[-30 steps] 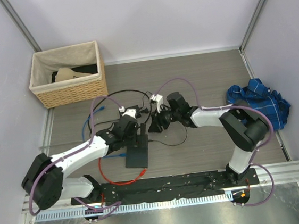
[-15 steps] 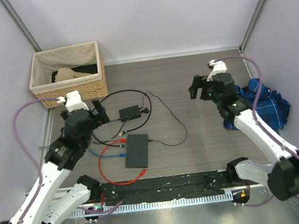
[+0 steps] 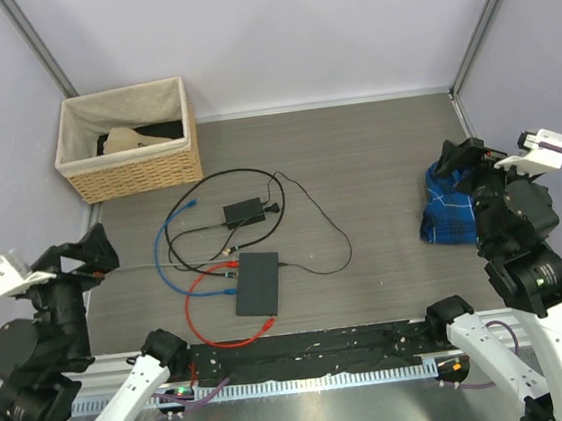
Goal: Insert the plug into the switch port
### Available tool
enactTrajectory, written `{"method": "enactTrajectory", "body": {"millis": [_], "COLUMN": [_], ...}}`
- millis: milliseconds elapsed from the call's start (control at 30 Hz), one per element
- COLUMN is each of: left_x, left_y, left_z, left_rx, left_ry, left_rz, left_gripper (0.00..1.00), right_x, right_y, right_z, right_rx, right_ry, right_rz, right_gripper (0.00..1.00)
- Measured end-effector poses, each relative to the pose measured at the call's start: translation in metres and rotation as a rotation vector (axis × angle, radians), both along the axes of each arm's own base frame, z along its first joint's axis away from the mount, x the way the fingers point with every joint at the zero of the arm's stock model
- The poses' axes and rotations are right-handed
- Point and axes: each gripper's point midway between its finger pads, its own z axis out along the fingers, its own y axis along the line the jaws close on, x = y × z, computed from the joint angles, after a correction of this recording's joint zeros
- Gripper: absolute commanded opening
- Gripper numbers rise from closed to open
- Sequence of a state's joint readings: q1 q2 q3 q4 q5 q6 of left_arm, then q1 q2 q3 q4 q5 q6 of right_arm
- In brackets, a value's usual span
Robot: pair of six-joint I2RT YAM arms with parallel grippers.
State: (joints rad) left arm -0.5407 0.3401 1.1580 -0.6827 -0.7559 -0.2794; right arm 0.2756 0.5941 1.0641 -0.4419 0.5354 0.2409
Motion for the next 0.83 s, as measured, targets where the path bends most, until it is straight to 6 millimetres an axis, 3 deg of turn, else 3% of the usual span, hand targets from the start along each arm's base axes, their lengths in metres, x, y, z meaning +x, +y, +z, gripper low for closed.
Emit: {"method": "enactTrajectory", "body": {"millis": [267,833], "left_x": [-0.026,-0.029], "left_y": [0.016,0.020], "left_z": [0.017,0.010], "left_rx": [-0.008,0.024], "left_ry": [-0.135,-0.145], "left_rz": [-0.005,0.012], "left_gripper": [1.00,1.00], "right_x": [-0.010,-0.011], "right_y": [-0.010,-0.012], "right_z": [-0.003,0.000], "right_rx": [-0.005,-0.004], "right_ry": [0.018,0.011], "right_rz": [-0.044,-0.052], "right_gripper": [1.00,1.00]}}
